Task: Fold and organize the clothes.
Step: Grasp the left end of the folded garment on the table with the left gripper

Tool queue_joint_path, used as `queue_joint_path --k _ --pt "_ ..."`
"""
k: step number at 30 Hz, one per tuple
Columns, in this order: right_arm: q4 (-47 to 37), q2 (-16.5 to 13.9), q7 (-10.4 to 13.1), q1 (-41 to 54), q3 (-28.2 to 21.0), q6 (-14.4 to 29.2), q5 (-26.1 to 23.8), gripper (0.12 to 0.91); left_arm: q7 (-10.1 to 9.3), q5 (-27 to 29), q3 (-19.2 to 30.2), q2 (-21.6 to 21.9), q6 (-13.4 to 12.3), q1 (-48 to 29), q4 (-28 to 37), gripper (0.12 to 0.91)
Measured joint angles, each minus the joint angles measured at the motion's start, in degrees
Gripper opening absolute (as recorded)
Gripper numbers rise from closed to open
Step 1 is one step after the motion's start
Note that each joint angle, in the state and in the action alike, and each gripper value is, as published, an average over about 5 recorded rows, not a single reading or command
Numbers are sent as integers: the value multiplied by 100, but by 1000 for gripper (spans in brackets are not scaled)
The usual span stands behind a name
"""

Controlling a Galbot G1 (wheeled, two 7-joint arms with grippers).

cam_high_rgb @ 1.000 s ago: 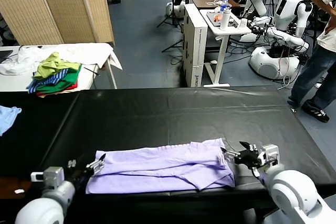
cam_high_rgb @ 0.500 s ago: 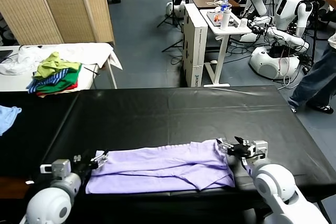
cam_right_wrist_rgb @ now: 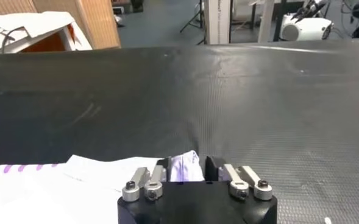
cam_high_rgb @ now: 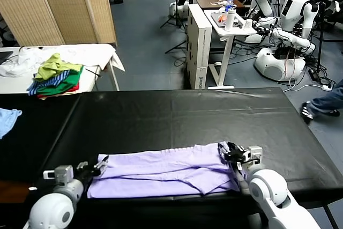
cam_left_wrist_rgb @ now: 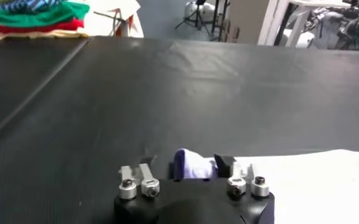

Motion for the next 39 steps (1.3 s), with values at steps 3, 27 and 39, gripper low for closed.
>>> queue_joint_path --k 3,27,39 --pt "-34 41 -11 -18 74 82 -97 154 14 51 59 -34 -42 -57 39 225" --pt "441 -431 -468 -213 496 266 -105 888 276 471 171 -166 -253 -364 -70 649" --pt "724 -670 -467 -365 651 313 -13 907 325 728 -186 -534 -362 329 -363 907"
